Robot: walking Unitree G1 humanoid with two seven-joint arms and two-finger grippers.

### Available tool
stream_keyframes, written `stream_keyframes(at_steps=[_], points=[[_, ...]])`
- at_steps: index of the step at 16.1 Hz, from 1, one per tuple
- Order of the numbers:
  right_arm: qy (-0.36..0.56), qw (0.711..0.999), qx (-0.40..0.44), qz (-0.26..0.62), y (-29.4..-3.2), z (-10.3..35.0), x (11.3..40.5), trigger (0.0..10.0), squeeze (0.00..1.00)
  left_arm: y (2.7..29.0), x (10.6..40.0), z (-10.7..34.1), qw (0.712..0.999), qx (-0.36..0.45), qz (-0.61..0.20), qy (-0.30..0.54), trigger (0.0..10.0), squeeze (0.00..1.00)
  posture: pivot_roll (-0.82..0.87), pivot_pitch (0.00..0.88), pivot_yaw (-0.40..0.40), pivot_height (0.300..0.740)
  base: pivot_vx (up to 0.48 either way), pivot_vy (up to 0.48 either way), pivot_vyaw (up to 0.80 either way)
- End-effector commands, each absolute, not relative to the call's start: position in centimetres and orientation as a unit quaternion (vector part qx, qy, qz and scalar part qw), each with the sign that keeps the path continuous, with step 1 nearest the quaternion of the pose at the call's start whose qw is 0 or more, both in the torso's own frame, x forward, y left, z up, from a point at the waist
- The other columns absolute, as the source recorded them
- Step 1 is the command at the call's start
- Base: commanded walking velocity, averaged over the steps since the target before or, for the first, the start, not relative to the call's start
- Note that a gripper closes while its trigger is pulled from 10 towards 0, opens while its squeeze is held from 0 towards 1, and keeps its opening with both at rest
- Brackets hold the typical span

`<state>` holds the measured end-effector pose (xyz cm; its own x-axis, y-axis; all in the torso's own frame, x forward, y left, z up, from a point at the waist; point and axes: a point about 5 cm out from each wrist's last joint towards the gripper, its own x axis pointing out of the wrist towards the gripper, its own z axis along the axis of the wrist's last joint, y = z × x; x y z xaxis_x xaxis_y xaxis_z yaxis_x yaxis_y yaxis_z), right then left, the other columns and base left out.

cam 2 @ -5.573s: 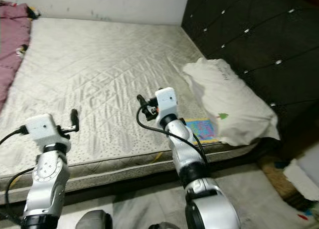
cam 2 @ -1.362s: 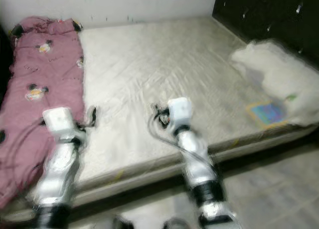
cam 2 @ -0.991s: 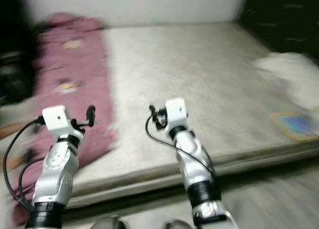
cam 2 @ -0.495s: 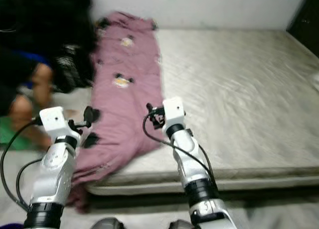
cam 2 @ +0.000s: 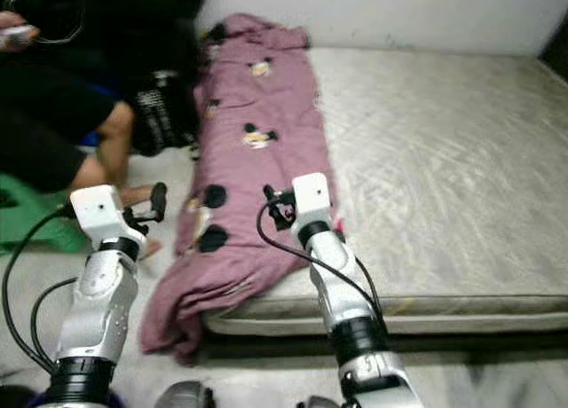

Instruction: Clean up the room

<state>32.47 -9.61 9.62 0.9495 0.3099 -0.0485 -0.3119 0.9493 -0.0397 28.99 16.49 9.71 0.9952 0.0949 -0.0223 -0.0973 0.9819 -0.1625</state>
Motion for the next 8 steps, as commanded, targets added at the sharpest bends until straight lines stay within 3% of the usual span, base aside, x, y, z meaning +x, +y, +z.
stream_keyframes(at_steps=[1, 3, 8], points=[[0.018, 0.990, -0.027, 0.139, -10.82, 9.76, 32.61, 10.0, 0.00, 15.30, 29.13, 10.08, 0.996, -0.084, 0.023, 0.000, 10.0, 0.00, 0.04, 0.012, -0.003, 0.740, 0.000, 0.000, -0.47], [0.018, 0.990, -0.026, 0.138, -10.82, 9.74, 32.63, 10.0, 0.00, 15.23, 29.11, 10.14, 0.996, -0.086, 0.020, -0.003, 10.0, 0.00, 0.04, 0.012, -0.002, 0.740, 0.240, 0.000, -0.80], [0.017, 0.990, -0.023, 0.136, -10.73, 9.78, 32.63, 10.0, 0.00, 15.29, 29.13, 10.16, 0.996, -0.085, 0.015, -0.004, 10.0, 0.00, 0.04, 0.013, 0.002, 0.740, 0.302, 0.000, 0.00]])
